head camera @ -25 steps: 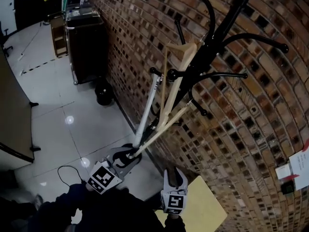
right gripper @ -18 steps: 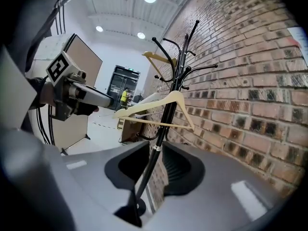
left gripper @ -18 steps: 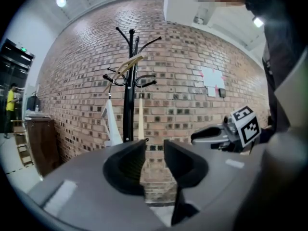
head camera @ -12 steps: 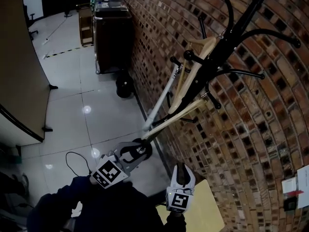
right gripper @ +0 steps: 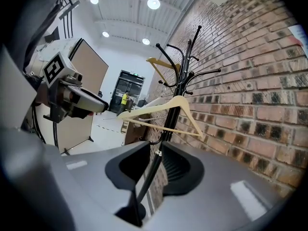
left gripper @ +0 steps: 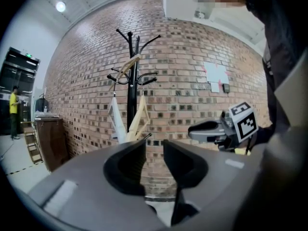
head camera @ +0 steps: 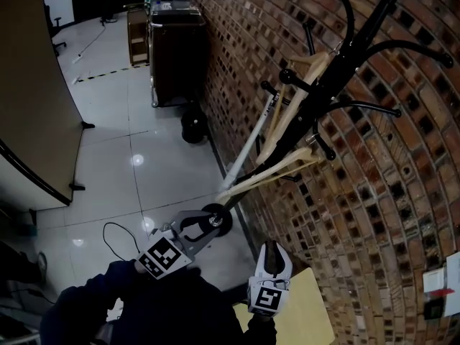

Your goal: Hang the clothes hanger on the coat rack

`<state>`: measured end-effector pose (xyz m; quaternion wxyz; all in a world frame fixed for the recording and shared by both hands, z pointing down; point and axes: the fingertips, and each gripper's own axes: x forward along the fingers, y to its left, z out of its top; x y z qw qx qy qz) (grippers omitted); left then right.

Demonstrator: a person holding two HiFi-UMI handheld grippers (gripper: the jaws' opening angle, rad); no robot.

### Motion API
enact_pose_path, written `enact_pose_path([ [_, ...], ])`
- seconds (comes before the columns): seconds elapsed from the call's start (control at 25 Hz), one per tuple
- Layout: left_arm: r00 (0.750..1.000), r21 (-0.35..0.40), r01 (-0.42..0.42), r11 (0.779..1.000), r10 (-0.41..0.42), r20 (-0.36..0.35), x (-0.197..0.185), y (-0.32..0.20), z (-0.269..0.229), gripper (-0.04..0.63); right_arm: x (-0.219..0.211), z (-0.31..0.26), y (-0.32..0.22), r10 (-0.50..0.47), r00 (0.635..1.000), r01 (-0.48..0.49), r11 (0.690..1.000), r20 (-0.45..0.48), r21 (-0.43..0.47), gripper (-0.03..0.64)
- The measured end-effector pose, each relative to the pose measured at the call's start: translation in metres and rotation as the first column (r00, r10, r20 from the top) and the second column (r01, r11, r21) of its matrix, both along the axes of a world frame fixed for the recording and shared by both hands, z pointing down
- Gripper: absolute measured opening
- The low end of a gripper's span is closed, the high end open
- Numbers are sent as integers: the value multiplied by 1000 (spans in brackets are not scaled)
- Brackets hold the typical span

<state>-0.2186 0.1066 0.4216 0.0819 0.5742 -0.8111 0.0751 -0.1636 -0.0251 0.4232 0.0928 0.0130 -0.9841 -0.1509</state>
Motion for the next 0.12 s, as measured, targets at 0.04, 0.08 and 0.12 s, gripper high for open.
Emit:
enact_pose_path([
  [0.04, 1000, 0, 0, 1000, 0, 2, 0, -1, 1, 97, 0, 1, -1, 1, 1000, -1, 1000, 1, 1, 81],
  [0.08, 1000, 1, 0, 1000, 0, 3, -1, -2, 1, 97, 0, 1, -1, 2, 1000, -2, 1000, 2, 1, 81],
  [0.12, 1000, 1, 0, 1000, 0, 4, -1, -2, 2, 97, 0, 2, -2, 3, 1000, -3, 1000, 3, 1, 80],
])
